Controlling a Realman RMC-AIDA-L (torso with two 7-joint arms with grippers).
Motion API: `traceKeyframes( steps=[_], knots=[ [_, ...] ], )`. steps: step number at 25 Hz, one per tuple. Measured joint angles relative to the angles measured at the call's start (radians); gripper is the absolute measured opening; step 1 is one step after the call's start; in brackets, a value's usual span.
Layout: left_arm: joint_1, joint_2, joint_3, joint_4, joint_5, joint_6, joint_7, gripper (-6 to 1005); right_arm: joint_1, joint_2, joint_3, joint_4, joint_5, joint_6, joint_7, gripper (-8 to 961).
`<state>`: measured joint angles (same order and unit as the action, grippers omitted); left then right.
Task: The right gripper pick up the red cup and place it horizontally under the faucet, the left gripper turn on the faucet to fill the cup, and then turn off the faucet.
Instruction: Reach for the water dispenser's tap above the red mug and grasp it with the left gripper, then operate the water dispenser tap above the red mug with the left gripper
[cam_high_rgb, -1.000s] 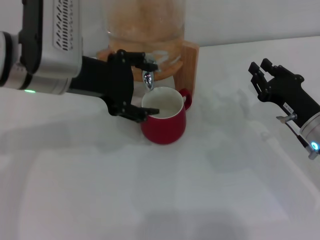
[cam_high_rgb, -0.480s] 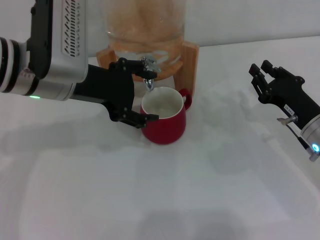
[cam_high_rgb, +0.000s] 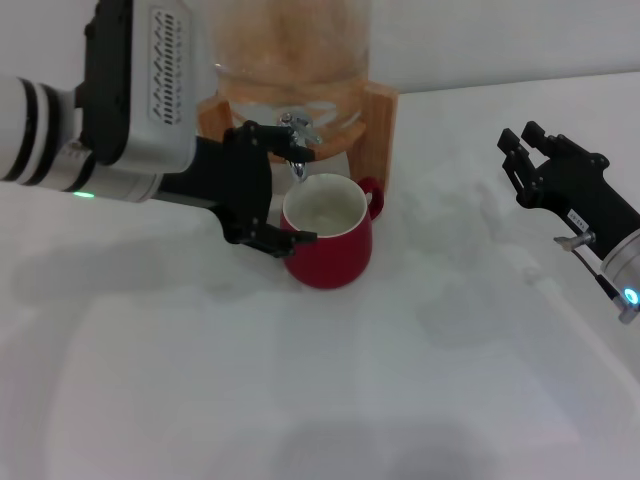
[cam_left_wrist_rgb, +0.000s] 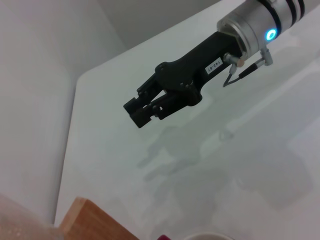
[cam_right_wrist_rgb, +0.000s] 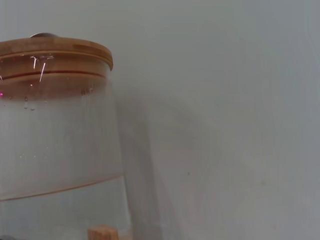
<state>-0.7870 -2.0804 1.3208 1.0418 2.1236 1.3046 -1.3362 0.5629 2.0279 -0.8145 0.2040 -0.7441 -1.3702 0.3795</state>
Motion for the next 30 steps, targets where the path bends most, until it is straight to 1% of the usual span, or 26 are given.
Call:
traceKeyframes(
  steps=[15, 30],
  knots=[
    [-0.053, 0.002, 0.0, -0.046, 0.006, -0.024, 0.021, 873, -0.002, 0.0, 0.008, -0.001, 0.0, 0.002, -0.005, 295],
    [-0.059, 0.004, -0.005, -0.048, 0.01, -0.047, 0.036, 873, -0.001, 0.0, 0.009, 0.0, -0.002, -0.001, -0.005, 295]
  ],
)
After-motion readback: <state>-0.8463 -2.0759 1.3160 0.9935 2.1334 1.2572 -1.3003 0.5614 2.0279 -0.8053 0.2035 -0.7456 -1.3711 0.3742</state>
